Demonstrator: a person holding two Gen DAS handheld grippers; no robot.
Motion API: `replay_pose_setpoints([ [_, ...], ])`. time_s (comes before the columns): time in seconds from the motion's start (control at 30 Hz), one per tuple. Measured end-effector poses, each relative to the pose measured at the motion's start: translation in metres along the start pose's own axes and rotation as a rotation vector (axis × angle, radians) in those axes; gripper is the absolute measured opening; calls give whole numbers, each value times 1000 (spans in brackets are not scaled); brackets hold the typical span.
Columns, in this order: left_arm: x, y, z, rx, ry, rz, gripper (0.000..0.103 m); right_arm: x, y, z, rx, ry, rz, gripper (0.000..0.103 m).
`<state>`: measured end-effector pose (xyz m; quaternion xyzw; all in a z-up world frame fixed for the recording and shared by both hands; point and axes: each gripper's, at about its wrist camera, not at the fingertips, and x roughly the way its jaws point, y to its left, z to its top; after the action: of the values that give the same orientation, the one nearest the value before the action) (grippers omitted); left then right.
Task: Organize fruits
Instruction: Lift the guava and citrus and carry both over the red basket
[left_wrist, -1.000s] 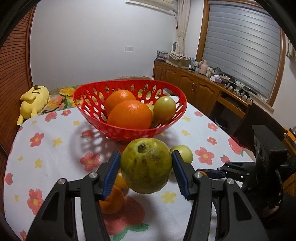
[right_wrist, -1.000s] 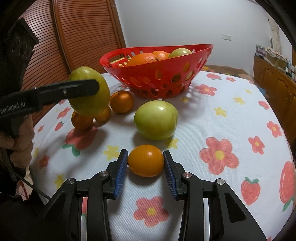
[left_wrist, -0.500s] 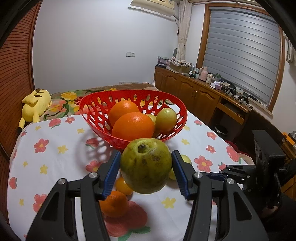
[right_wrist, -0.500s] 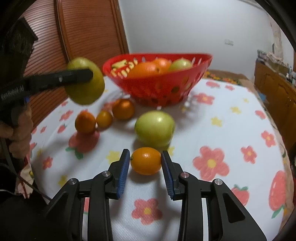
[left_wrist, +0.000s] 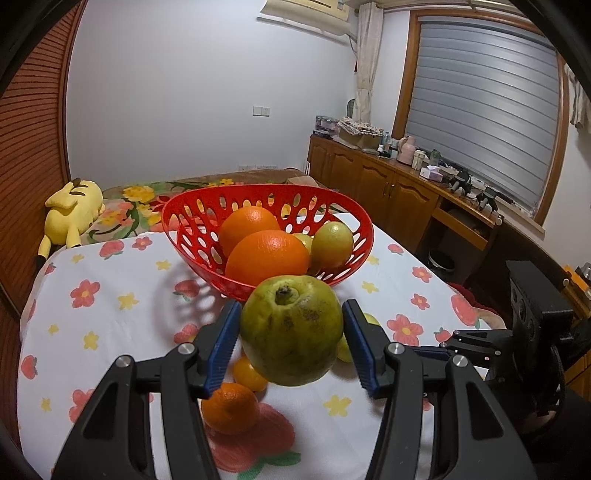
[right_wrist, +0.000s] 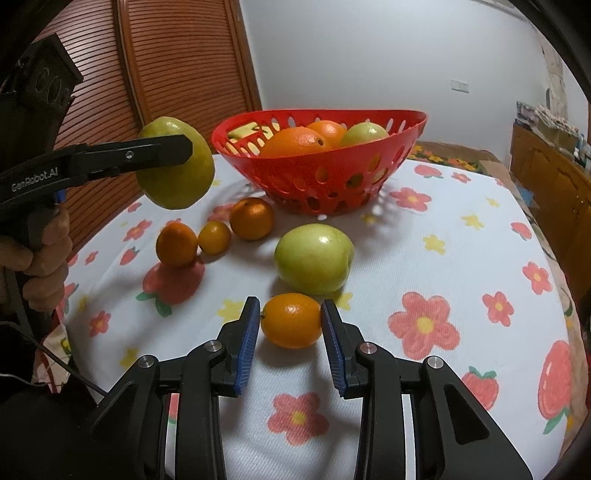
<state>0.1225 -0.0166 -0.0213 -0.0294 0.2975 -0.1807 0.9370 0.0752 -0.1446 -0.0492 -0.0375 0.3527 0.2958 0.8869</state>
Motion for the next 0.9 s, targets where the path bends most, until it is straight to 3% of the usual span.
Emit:
replay_pose_setpoints([
  [0.4, -2, 3, 19, 2, -31, 2, 55, -20, 2, 20, -41, -44, -7, 33],
  [0.9, 18, 21, 58, 6, -61, 14, 55, -30, -2, 90, -141, -139, -45, 33],
])
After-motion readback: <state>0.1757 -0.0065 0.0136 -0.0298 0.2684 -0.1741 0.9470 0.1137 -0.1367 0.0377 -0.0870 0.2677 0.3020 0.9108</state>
